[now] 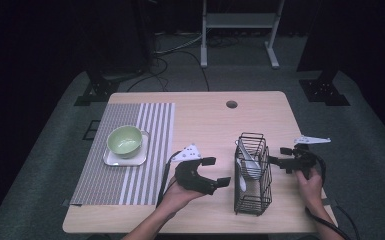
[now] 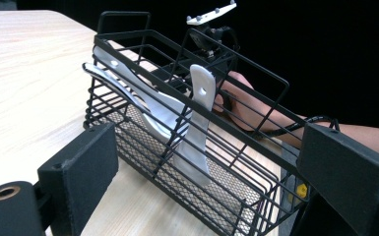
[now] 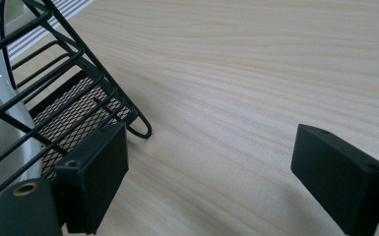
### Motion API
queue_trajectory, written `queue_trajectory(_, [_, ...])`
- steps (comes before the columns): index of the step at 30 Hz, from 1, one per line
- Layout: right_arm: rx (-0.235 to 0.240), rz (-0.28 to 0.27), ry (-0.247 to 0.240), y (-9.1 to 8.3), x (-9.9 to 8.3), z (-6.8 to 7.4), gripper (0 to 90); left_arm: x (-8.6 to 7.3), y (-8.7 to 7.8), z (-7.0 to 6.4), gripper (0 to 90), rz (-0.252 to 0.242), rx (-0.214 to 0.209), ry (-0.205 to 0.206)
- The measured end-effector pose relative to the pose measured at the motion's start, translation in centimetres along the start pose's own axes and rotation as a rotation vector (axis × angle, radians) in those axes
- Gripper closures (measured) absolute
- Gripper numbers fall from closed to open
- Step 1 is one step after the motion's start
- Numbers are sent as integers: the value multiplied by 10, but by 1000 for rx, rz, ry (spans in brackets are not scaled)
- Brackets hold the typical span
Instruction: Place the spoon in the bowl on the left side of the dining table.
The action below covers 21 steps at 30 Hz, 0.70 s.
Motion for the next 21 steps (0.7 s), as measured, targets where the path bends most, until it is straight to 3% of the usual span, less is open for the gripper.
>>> queue_trajectory(21, [1, -4, -1, 0, 0, 0, 131, 11, 15, -10, 75, 0, -11, -3])
Point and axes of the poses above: each handheld gripper's, and its own axes: y roughly forward along the jaws, x roughly out of its top, z roughly to its left, the point moved 8 cm from there along y, roughly forward along the jaws, and after that the axes turned 11 degrees about -y, right-handed, at the moved point
